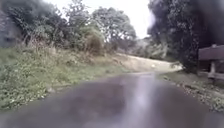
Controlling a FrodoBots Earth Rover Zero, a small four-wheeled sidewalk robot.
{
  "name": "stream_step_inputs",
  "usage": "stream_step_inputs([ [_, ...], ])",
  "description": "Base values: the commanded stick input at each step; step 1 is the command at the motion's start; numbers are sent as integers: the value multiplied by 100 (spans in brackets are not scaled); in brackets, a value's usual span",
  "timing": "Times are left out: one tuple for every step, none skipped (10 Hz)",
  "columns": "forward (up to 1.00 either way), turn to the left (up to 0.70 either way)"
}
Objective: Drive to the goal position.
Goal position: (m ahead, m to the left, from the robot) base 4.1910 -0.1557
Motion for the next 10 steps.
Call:
stream_step_inputs([
  [45, 2],
  [45, 2],
  [45, 2],
  [45, 2],
  [45, 3],
  [45, 2],
  [45, -2],
  [45, -13],
  [45, -21],
  [45, -27],
])
